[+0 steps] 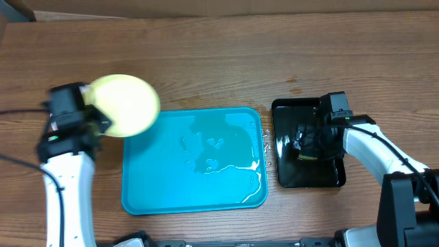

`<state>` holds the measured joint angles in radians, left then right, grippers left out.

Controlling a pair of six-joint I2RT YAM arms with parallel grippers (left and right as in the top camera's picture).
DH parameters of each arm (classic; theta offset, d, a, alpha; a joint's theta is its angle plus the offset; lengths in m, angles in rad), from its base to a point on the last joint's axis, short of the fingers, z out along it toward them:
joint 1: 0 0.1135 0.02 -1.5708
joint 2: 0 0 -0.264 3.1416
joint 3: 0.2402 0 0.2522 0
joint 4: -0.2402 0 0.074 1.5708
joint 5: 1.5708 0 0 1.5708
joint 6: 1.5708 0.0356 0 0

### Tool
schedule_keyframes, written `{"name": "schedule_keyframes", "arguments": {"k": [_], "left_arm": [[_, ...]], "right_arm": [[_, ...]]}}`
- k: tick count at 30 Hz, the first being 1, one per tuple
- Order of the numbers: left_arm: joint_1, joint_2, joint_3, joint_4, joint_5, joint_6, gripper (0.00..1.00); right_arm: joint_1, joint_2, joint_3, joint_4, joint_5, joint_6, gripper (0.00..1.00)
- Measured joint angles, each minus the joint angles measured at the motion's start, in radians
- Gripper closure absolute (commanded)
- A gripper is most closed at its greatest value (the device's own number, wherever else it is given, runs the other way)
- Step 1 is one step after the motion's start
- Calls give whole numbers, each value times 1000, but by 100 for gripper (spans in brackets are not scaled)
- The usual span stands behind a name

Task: Clean dirty plates on tray and stack at the side
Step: 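Lower the yellow plate onto the white plate and open the left gripper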

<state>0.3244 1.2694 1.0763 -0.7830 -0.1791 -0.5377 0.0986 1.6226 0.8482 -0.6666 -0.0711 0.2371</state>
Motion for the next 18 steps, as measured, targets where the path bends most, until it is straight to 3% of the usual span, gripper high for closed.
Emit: {"name": "schedule_keyframes", "arguments": {"k": [8,16,18], "left_arm": [[264,132,0,125,50,-30,96],[317,343,0,280,101,-3,96],[317,372,0,301,107,-2,91]], "right_arm": [[0,0,0,2,0,-2,5],[0,0,0,1,0,-2,5],[0,0,0,1,0,-2,5]]}}
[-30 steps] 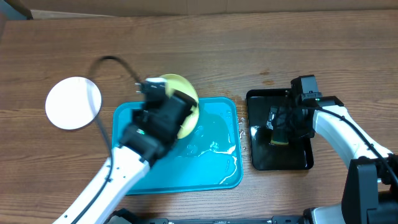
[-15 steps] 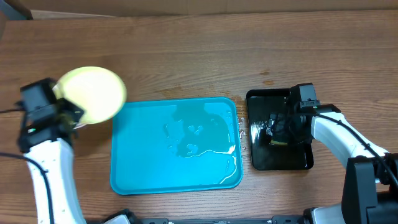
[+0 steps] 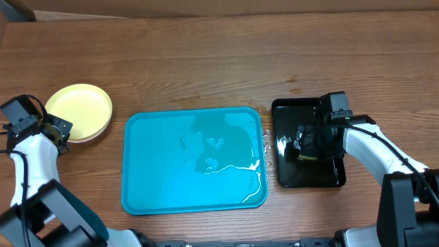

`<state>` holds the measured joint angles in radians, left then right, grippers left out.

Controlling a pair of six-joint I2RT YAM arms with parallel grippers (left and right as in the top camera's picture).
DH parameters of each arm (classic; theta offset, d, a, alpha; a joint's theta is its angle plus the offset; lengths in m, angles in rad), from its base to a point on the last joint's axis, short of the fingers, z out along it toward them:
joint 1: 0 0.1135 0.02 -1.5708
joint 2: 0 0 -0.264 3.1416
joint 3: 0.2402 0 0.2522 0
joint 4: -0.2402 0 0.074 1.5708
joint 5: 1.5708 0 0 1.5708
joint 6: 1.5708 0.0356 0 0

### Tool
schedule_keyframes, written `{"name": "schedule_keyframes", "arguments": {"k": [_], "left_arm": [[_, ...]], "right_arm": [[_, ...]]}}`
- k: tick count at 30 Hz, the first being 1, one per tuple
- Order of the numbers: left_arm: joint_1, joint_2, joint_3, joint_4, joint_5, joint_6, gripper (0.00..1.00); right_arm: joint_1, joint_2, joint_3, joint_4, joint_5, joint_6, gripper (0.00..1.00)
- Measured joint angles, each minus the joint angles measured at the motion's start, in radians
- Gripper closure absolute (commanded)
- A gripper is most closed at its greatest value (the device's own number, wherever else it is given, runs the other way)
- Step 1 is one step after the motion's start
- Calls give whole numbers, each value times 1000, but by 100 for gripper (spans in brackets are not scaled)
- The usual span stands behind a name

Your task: Clean dirty plates on tray and stack at the side

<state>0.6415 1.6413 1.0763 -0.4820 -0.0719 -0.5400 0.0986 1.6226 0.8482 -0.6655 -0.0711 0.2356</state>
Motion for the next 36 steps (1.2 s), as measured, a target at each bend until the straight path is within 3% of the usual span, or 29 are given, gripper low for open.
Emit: {"name": "schedule_keyframes", "arguments": {"k": [2,4,8,14,18,19,20,21,24,25,26,27,28,29,30,31,36], "left_arm": [[0,27,0,17,2,6,65],[0,46,0,32,6,21,28],[0,50,3,58,26,53,1],[0,31,56,-68,226,126,0],[-6,-49,91,-276,515,148,0],[-13,-61,96,-344,564,151,0],[-35,-71,96,-423,609,156,0],[-59,-71,97,-461,624,168,0],[-150,-70,91,-568,625,212,0],[-188,-71,84,-600,615,231,0],[-214,-71,77,-612,610,240,0],[-250,-71,67,-623,595,252,0],[-283,-71,56,-630,582,261,0],[-323,-71,43,-636,564,267,0],[-372,-71,27,-640,546,278,0],[-397,-70,19,-642,539,283,0],[-520,-71,-8,-640,505,289,0]], "right_arm": [[0,0,0,0,0,0,5],[0,0,0,0,0,0,5],[0,0,0,0,0,-1,5],[0,0,0,-3,0,-1,5],[0,0,0,-27,0,-1,10],[0,0,0,-27,-1,-1,34],[0,0,0,-28,-5,-1,46],[0,0,-1,-27,-9,-2,50],[0,0,-9,-26,-29,-1,50],[0,0,-10,-25,-31,-1,79],[0,0,-10,-24,-31,0,96],[0,0,-10,-24,-32,-2,96],[0,0,-11,-19,-34,-2,96],[0,0,-14,-15,-34,-1,74],[0,1,-16,-7,-36,0,36],[0,1,-17,-6,-37,0,13],[1,-4,-12,15,-46,-5,9]]}}
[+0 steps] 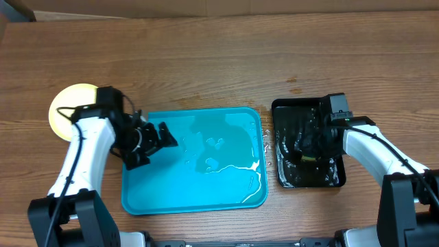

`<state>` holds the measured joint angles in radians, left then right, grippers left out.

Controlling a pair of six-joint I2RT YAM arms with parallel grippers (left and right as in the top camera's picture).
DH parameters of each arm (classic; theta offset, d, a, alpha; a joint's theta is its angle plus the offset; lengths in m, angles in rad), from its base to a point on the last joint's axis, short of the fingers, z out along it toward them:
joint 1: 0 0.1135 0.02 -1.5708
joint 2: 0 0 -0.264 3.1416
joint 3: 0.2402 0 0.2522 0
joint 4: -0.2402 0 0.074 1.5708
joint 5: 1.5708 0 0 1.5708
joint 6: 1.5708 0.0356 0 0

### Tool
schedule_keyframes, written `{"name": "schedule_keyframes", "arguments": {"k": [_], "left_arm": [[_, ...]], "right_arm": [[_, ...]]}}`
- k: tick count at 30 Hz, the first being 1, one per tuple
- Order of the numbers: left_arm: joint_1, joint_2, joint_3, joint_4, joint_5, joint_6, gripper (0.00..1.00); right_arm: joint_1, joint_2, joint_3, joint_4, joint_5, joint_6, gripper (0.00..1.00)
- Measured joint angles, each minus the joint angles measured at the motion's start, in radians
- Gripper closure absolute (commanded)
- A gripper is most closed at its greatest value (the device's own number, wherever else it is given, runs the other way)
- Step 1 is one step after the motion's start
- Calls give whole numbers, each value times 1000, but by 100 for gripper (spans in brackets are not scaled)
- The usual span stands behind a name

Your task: Clean dirty plates on tray and stack at the side

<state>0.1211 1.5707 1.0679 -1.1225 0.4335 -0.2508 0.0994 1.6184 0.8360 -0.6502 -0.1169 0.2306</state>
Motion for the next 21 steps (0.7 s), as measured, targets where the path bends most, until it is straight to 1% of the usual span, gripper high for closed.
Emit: {"name": "schedule_keyframes", "arguments": {"k": [1,2,3,4,5,6,8,9,10,11,12,13,14,15,17,18,19,20,21], "left_arm": [[-25,0,-2,0,-2,0,0],[-42,0,-3,0,-5,0,0],[-64,0,-3,1,-4,0,0],[-82,0,-3,2,-5,0,0],[-97,0,-3,3,-5,0,0],[-116,0,-3,6,-8,0,0],[-135,0,-3,12,-11,0,0],[-145,0,-3,16,-13,0,0],[-154,0,-3,22,-13,0,0],[-158,0,-3,26,-12,0,0],[-160,0,-3,30,-13,0,0],[-161,0,-3,33,-15,0,0],[-161,0,-3,35,-16,0,0],[-161,0,-3,37,-17,0,0],[-161,0,-3,38,-19,0,0],[-161,0,-3,38,-19,0,0],[-161,0,-3,38,-19,0,0],[-161,0,-3,38,-20,0,0],[-161,0,-3,38,-19,0,0]], "right_arm": [[0,0,0,13,2,3,10],[0,0,0,21,2,4,13],[0,0,0,33,2,4,27],[0,0,0,55,2,4,46],[0,1,0,66,1,7,60],[0,2,0,83,3,3,67],[-1,3,0,92,2,7,84],[-1,3,0,90,2,7,88],[0,3,0,88,0,11,87],[0,3,-1,89,1,10,76],[-1,3,-3,89,0,6,44],[-1,3,-6,92,1,2,22],[-1,3,-10,96,2,6,14],[0,3,-18,107,3,6,21],[0,2,-19,132,2,5,69],[0,2,-19,141,5,1,85],[0,5,-20,146,7,1,89],[-1,5,-23,155,10,2,86],[-1,6,-25,163,10,1,71]]}}
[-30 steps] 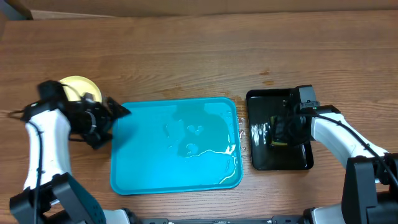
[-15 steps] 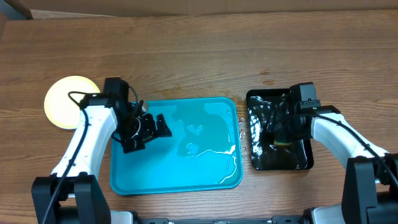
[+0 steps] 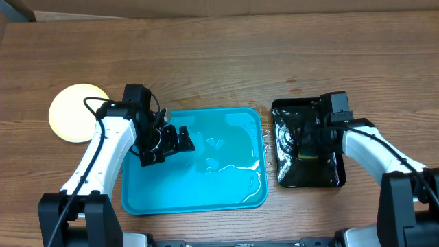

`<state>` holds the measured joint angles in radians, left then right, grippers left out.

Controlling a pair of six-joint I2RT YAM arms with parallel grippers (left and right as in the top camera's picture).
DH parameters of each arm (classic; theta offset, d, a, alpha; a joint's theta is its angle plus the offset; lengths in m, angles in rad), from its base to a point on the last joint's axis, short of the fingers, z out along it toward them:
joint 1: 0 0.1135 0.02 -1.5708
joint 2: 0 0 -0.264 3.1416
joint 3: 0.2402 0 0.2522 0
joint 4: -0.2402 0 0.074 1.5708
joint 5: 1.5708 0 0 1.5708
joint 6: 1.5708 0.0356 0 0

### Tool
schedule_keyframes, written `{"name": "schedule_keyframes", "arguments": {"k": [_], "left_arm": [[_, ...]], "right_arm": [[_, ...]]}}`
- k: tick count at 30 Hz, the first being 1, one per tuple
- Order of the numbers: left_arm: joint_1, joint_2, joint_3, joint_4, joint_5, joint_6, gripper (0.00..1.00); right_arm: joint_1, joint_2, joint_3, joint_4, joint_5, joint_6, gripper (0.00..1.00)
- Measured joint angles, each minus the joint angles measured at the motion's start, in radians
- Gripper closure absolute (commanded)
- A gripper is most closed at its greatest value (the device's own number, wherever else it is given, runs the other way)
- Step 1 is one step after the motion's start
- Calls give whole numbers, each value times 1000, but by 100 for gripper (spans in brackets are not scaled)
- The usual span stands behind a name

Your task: Clean dirty plates on tray and stack at the side

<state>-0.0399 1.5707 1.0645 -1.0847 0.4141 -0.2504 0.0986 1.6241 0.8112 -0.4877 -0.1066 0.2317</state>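
Observation:
A pale yellow plate (image 3: 77, 112) lies on the table left of the blue tray (image 3: 194, 162). The tray holds no plates, only streaks of white foam and water. My left gripper (image 3: 184, 139) hangs over the tray's left half, open, with nothing between its fingers. My right gripper (image 3: 306, 145) is down inside the black basin (image 3: 308, 143) to the right of the tray. Its fingers are hidden against the dark wet interior, so their state does not show.
Drops of water lie on the wood between tray and basin. A cardboard edge runs along the table's far side.
My left gripper has moved further right over the tray, from its left edge toward the middle. The right arm has shifted slightly in the basin.
At first my left gripper held the yellow plate tilted above the tray's left corner. Then the plate lay on the table at the far left with the gripper beside it. Afterwards the empty gripper stood over the tray's left edge, now nearer its middle.

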Motion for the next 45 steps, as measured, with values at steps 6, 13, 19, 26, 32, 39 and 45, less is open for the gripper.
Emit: {"name": "schedule_keyframes", "arguments": {"k": [6,13,19,26,32,39,45], "left_arm": [[0,0,0,37,0,0,0],[0,0,0,53,0,0,0],[0,0,0,53,0,0,0],[0,0,0,53,0,0,0],[0,0,0,53,0,0,0],[0,0,0,53,0,0,0],[0,0,0,53,0,0,0]], "right_arm": [[0,2,-1,26,3,0,23],[0,2,-1,34,6,-1,90],[0,2,0,41,13,-33,46],[16,2,0,27,57,-50,47],[92,11,0,45,127,-56,82],[111,13,61,-126,163,-53,78],[112,-48,204,-288,170,-58,85]]}}
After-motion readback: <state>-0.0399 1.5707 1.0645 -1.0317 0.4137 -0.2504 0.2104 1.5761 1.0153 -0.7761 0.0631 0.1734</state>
